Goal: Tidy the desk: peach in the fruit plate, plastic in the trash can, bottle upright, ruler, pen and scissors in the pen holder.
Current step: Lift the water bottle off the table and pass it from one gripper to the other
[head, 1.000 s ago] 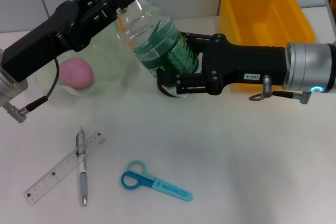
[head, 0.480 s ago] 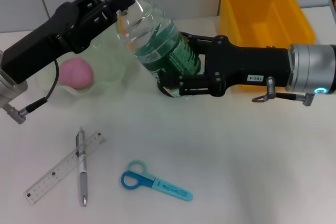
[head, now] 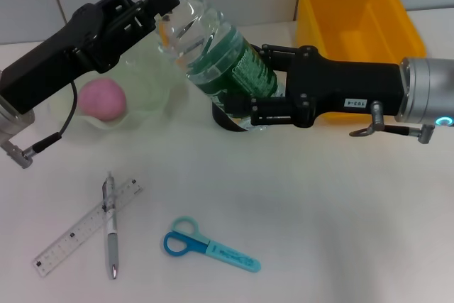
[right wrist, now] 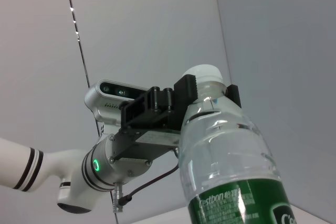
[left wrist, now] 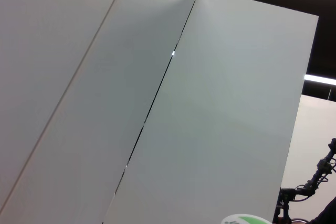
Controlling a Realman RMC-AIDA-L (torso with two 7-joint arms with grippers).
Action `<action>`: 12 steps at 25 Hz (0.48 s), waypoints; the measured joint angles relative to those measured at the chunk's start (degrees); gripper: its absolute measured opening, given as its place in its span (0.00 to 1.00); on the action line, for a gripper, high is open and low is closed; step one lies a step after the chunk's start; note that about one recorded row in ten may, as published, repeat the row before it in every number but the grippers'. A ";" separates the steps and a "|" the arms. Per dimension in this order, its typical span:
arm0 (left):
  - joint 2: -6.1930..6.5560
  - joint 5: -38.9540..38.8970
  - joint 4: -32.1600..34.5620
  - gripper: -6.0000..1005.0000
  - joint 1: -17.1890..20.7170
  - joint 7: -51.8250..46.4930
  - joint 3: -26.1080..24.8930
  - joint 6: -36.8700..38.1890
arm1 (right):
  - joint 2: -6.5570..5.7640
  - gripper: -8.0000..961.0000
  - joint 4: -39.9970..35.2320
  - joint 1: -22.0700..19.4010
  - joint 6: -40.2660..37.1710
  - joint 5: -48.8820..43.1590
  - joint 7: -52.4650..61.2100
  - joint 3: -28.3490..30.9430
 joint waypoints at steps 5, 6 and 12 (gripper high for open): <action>0.06 0.02 0.00 0.44 0.00 0.00 0.00 0.01 | 0.00 0.77 0.00 -0.13 -0.37 -0.01 0.06 0.01; 0.05 0.03 0.00 0.44 0.00 0.00 0.00 0.01 | -0.04 0.77 0.01 -0.21 -0.44 -0.01 0.07 0.02; 0.05 0.04 -0.01 0.44 -0.04 0.00 -0.01 0.00 | -0.20 0.77 -0.55 -0.70 -0.59 -0.02 0.14 0.16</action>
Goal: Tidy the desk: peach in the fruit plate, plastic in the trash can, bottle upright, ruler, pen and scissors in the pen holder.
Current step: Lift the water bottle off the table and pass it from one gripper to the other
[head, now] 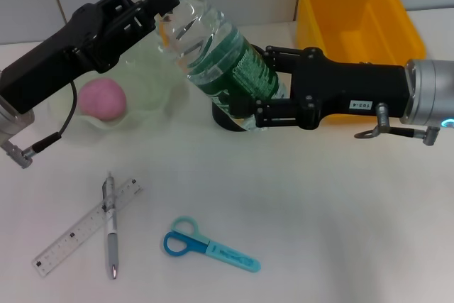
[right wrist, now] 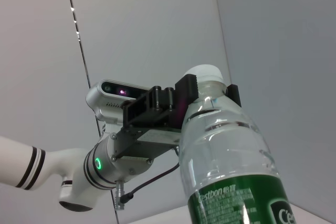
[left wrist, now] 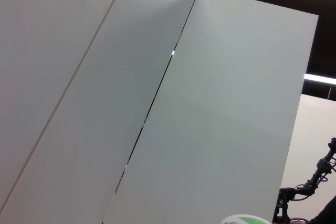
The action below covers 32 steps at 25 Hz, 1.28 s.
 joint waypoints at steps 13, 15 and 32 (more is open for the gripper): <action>-0.03 -0.04 0.00 0.44 -0.10 0.00 0.00 -0.01 | -0.62 0.76 -0.36 -0.15 -1.29 -0.07 0.71 0.78; -0.08 -0.07 0.00 0.44 -0.10 0.00 0.01 -0.02 | -0.74 0.76 -0.39 -0.15 -1.41 -0.07 0.72 0.81; -0.09 -0.24 0.00 0.44 0.07 -0.13 -0.03 -0.10 | -1.44 0.76 -1.67 -1.10 -2.18 -0.07 1.52 0.80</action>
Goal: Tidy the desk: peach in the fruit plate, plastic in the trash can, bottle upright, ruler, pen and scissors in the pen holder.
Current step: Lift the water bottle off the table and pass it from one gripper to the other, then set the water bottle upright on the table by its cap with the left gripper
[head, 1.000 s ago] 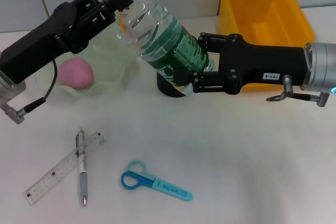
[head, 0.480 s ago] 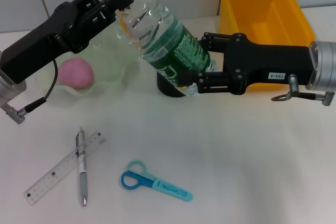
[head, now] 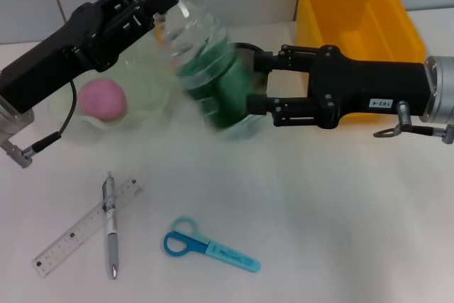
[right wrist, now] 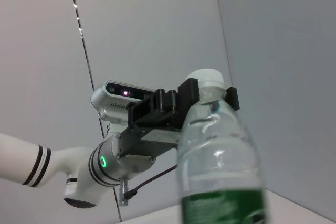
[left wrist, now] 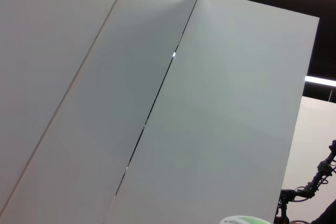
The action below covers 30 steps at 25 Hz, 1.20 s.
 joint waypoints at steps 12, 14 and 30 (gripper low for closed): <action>-0.02 -0.01 0.00 0.44 0.17 -0.11 0.03 0.33 | -0.03 0.69 -0.87 -1.55 -0.30 0.01 0.97 0.38; -0.01 -0.01 0.00 0.44 0.19 -0.16 0.03 0.35 | -0.02 0.63 -0.88 -1.68 -0.57 0.01 1.14 0.73; 0.77 0.29 0.57 0.44 2.49 2.47 -0.51 -0.20 | -0.09 0.63 -0.22 -5.50 -2.76 -2.23 1.52 8.03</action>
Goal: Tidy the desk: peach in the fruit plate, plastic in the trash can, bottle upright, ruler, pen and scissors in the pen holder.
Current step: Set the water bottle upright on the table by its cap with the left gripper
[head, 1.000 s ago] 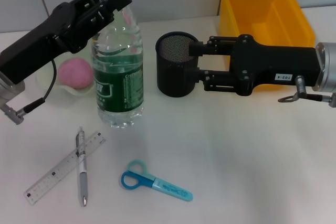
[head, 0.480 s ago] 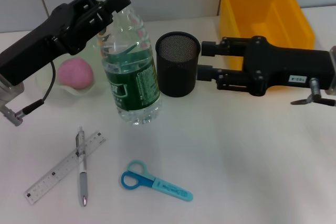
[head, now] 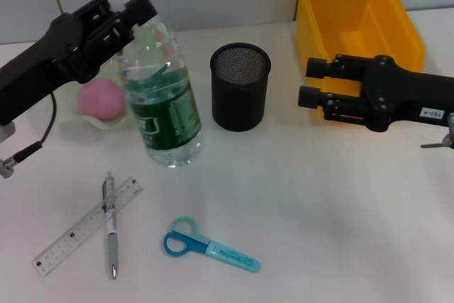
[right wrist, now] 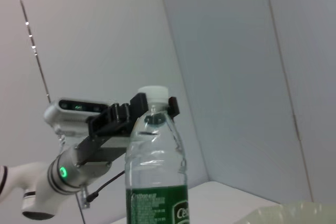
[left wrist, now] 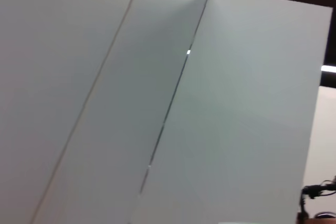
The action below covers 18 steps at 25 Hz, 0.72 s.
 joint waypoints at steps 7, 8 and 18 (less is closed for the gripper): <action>1.11 -0.02 0.23 0.44 3.00 4.81 -2.11 -2.72 | 0.00 0.63 0.17 -1.50 -0.42 -0.82 -0.01 2.44; 1.11 -0.02 0.23 0.44 3.00 4.81 -2.11 -2.72 | 0.00 0.63 0.17 -1.50 -0.42 -0.82 -0.01 2.44; 1.33 -0.21 0.67 0.44 6.54 15.34 -2.96 -6.96 | 0.00 0.63 0.77 -1.90 -0.44 -2.21 -0.01 4.24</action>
